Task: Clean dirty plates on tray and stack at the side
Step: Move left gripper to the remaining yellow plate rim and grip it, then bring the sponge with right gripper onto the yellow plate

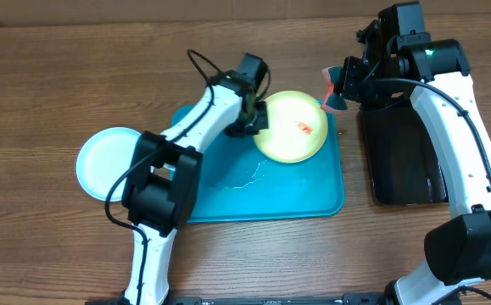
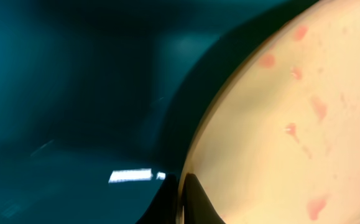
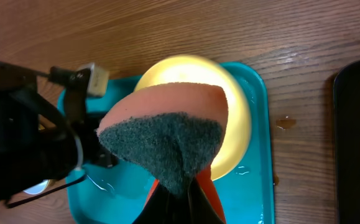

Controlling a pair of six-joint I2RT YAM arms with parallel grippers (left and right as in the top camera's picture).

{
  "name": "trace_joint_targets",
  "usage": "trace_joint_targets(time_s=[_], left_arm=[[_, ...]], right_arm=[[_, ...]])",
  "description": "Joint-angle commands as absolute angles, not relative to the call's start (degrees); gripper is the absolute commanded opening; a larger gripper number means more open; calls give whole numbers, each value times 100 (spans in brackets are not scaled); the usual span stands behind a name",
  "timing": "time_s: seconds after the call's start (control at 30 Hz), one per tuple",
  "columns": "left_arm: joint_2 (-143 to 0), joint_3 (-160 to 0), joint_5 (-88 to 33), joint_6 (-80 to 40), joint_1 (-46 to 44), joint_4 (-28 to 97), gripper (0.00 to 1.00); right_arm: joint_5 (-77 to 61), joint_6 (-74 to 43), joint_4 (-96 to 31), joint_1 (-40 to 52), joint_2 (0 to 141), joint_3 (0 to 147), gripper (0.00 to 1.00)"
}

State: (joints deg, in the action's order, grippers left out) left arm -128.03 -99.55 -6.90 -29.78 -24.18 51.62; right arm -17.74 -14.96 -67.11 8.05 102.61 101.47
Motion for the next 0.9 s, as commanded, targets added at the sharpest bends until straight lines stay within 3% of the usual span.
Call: trace_joint_targets(time_s=[0.0, 0.23, 0.67, 0.87], left_arm=[[-12512, -10075, -405, -2521, -2016, 5916, 4], [-12446, -9736, -405, -2056, -1719, 7262, 4], [-12446, -8187, -1238, -2228, -1566, 5784, 4], [-12446, -8141, -1321, -2226, -1535, 5693, 4]], right_arm=[[-1767, -1455, -6720, 1004, 10276, 10195, 4], [-1697, -1490, -6698, 1813, 10779, 10195, 4], [-1160, -1826, -6630, 2515, 12293, 10127, 4], [-1214, -1977, -6289, 2545, 12617, 9734, 4]])
